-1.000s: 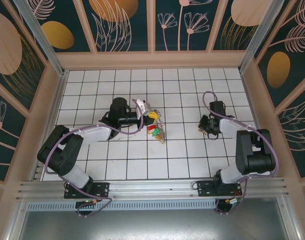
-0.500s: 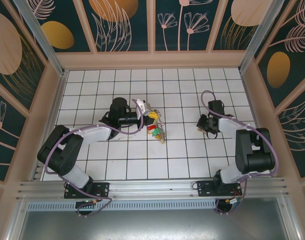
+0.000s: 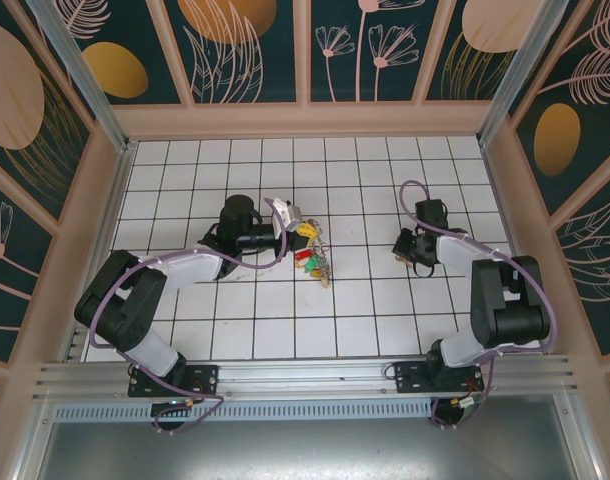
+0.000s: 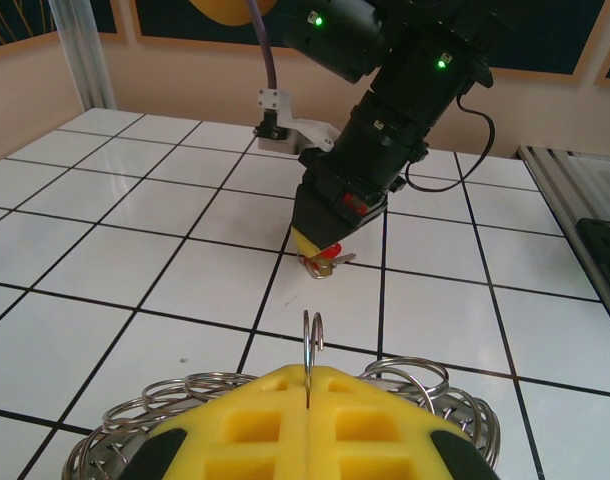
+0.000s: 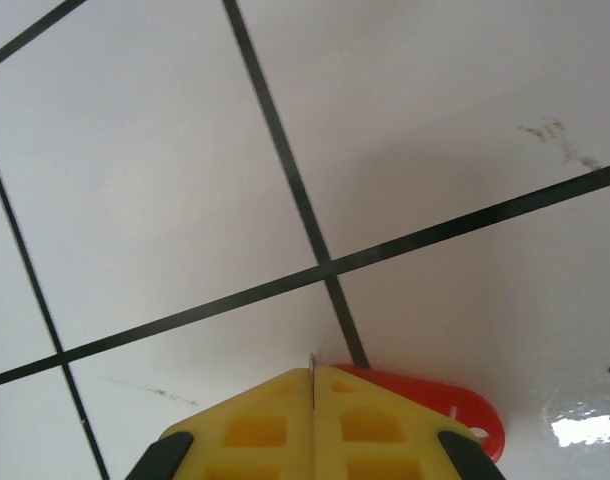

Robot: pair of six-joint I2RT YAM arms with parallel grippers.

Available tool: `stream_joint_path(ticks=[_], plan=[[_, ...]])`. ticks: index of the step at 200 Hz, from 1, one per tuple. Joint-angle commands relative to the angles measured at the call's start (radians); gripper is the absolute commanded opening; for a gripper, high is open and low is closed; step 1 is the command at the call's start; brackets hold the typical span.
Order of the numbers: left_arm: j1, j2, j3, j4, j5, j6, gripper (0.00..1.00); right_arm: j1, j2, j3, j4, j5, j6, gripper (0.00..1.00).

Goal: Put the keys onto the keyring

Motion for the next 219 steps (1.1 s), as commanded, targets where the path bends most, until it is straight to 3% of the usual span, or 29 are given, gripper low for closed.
stream_joint_path(ticks=[1,28,55,80,100,136,169,219], plan=[[-0.004,-0.001,0.021,0.023,0.027,0.001,0.0,0.017,-0.068,0.0,0.03,-0.096,-0.091,0.0],[-0.002,-0.009,0.02,0.023,0.019,0.001,0.0,0.031,-0.25,-0.089,0.189,-0.292,-0.173,0.0],[-0.004,-0.015,0.021,0.022,0.025,0.0,0.0,0.046,-0.46,-0.196,0.36,-0.408,-0.258,0.0],[-0.004,-0.025,0.02,0.028,0.038,-0.007,0.0,0.053,-0.545,-0.238,0.46,-0.594,-0.343,0.0],[-0.004,-0.036,0.018,0.023,0.043,-0.007,0.0,0.084,-0.574,-0.24,0.49,-0.672,-0.421,0.0],[-0.007,-0.045,0.023,0.021,0.071,-0.012,0.0,0.167,-0.551,-0.175,0.447,-0.674,-0.511,0.0],[-0.012,-0.044,0.024,0.016,0.077,-0.015,0.0,0.266,-0.484,-0.087,0.367,-0.603,-0.6,0.0],[-0.013,-0.039,0.026,0.015,0.062,-0.022,0.0,0.325,-0.39,-0.011,0.32,-0.615,-0.673,0.0]])
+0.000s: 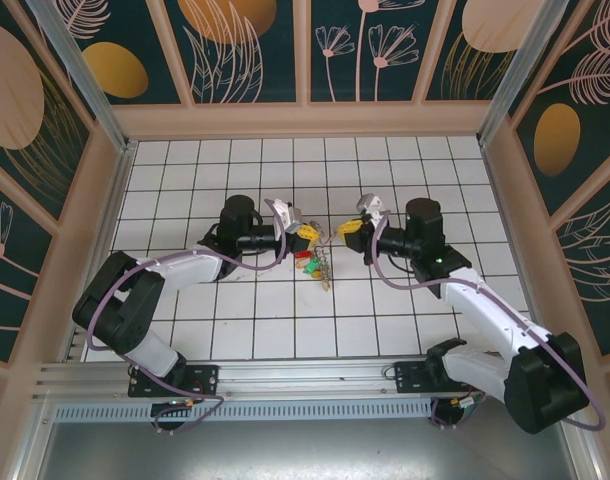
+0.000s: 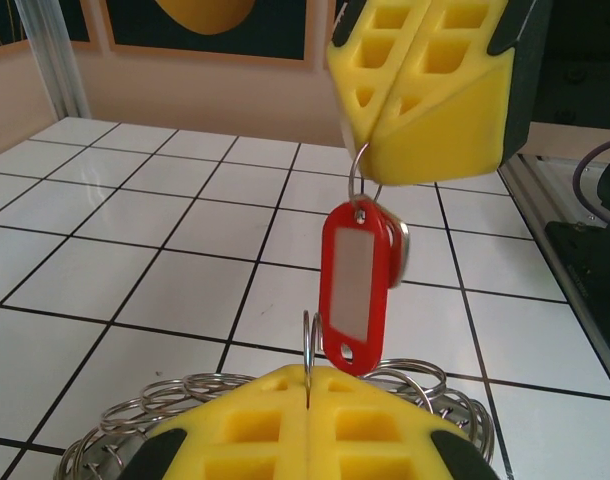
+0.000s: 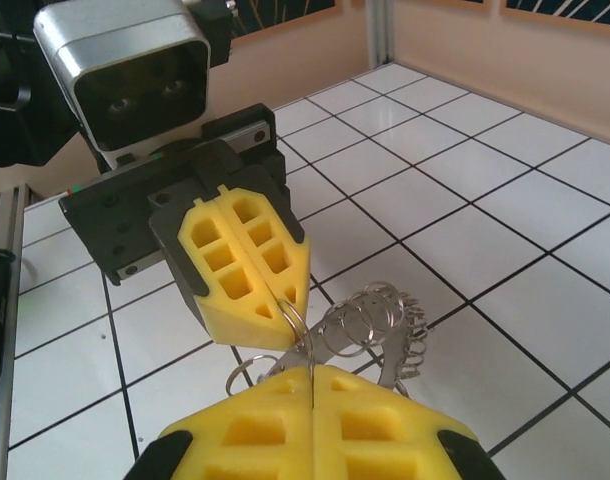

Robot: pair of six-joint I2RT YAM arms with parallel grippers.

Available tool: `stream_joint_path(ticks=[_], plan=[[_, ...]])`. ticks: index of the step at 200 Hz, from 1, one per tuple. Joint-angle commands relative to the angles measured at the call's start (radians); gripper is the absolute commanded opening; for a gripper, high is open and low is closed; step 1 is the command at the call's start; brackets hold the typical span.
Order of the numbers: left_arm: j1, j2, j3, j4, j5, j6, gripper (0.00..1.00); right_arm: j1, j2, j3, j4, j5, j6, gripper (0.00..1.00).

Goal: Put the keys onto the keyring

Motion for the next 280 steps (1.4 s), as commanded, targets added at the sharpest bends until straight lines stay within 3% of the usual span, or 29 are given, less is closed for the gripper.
stream_joint_path(ticks=[1,126,224,280], plan=[[-0.005,-0.024,0.026,0.023,0.024,-0.014,0.0,0.022,0.037,0.058,-0.04,-0.019,-0.072,0.0],[-0.005,-0.015,0.032,0.022,0.018,-0.022,0.0,0.094,0.174,0.162,-0.071,-0.014,-0.12,0.0],[-0.005,-0.024,0.027,0.015,0.012,-0.006,0.0,0.14,0.147,0.138,-0.032,0.309,-0.088,0.0],[-0.005,-0.023,0.006,0.078,-0.002,-0.024,0.0,0.137,0.147,0.128,-0.06,0.357,-0.052,0.0]])
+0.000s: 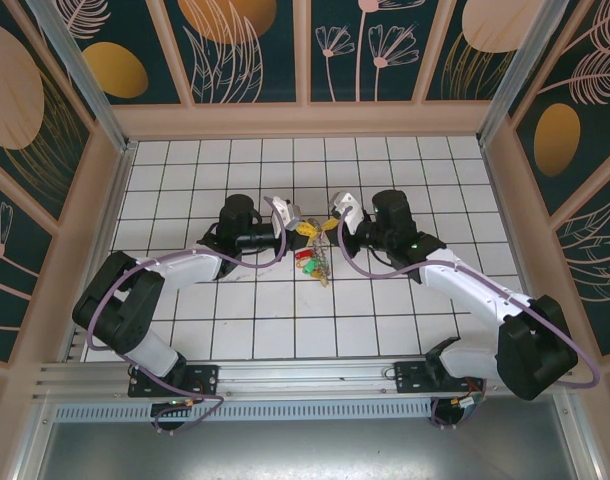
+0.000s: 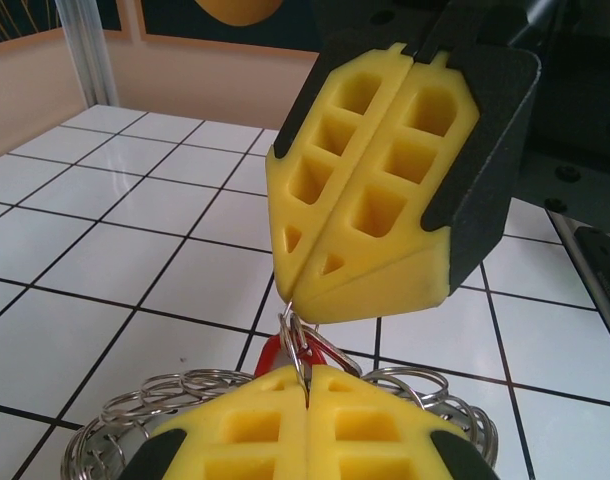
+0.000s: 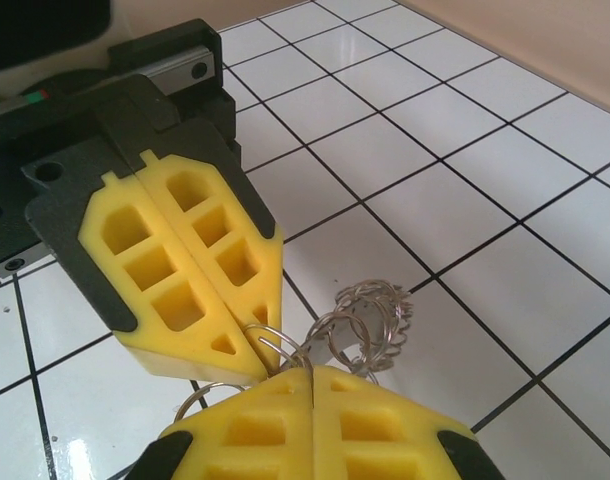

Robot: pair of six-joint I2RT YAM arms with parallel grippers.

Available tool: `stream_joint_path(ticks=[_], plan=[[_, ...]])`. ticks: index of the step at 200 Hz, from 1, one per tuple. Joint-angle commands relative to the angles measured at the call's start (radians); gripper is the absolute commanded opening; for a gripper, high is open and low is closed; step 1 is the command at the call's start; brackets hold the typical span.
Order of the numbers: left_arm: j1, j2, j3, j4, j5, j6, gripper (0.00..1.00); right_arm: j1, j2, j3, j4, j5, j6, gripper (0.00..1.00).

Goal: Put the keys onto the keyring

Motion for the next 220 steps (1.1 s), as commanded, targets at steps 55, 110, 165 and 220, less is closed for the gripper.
stream_joint_path(ticks=[55,110,165,220], plan=[[-0.008,-0.012,-0.009,0.147,0.053,-0.026,0.0,-0.08,0.004,-0.036,0.072,-0.052,0.143,0.0],[-0.008,0.005,-0.013,0.185,0.059,-0.04,0.0,-0.128,0.006,-0.027,0.056,-0.16,0.141,0.29],[-0.008,0.008,-0.012,0.188,0.07,-0.043,0.0,-0.125,-0.093,-0.115,0.144,-0.27,-0.161,0.33],[-0.008,0.008,-0.008,0.171,0.075,-0.041,0.0,-0.127,-0.067,-0.016,0.037,-0.352,-0.306,0.32]])
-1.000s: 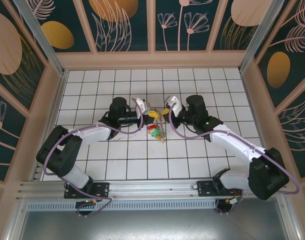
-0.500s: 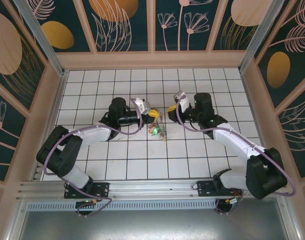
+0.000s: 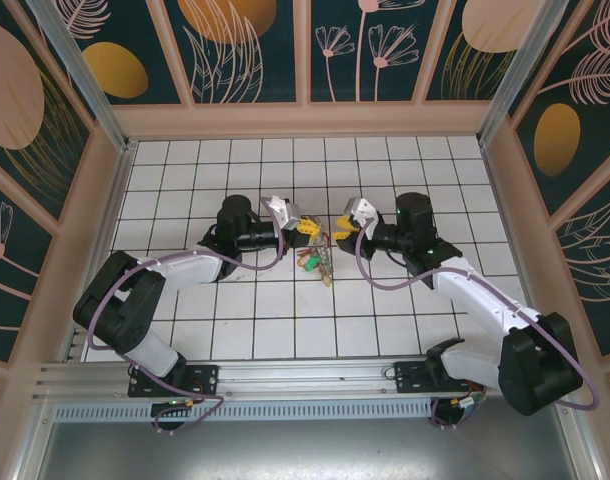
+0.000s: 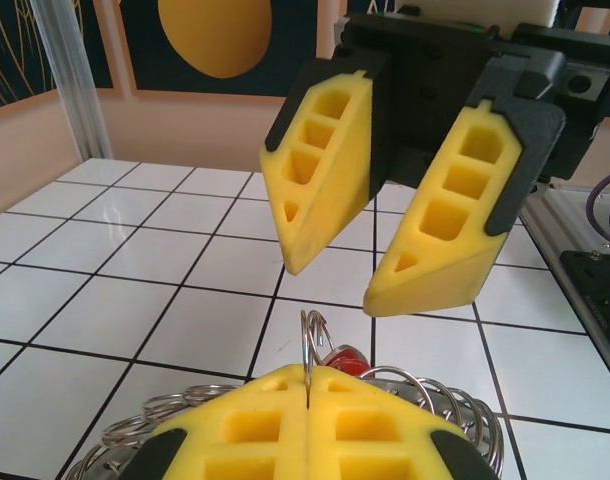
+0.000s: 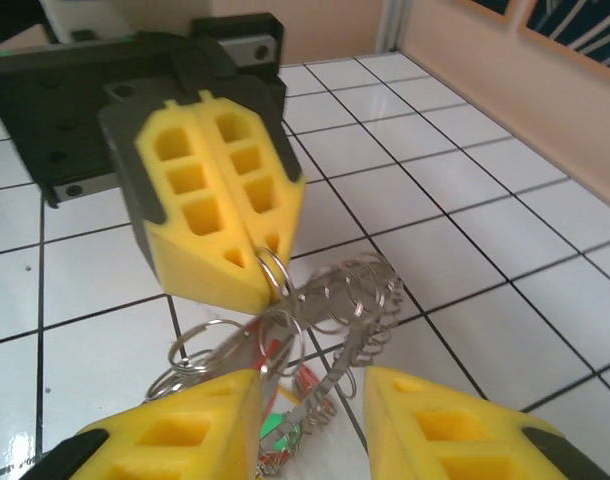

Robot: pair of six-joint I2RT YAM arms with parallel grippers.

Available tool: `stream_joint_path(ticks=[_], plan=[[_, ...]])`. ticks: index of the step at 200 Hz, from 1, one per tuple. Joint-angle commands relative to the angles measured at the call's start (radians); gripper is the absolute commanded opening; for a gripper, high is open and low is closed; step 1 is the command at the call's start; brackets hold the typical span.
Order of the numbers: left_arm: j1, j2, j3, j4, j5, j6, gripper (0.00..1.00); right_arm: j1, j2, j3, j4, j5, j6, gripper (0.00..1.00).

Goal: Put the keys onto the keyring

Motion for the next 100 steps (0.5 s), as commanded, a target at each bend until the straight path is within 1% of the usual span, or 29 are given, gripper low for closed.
stream_joint_path(ticks=[1,36,62,100], plan=[[-0.005,0.004,0.003,0.048,0.034,-0.012,0.0,0.003,0.015,0.068,-0.026,-0.102,-0.097,0.32],[-0.004,0.004,0.006,0.041,0.043,-0.005,0.0,0.003,0.054,0.085,-0.017,-0.127,-0.111,0.32],[-0.005,0.004,0.009,0.039,0.047,-0.006,0.0,0.005,0.09,0.115,-0.059,-0.145,-0.132,0.31],[-0.005,0.009,0.014,0.035,0.062,-0.006,0.0,0.005,0.115,0.131,-0.048,-0.138,-0.145,0.3]])
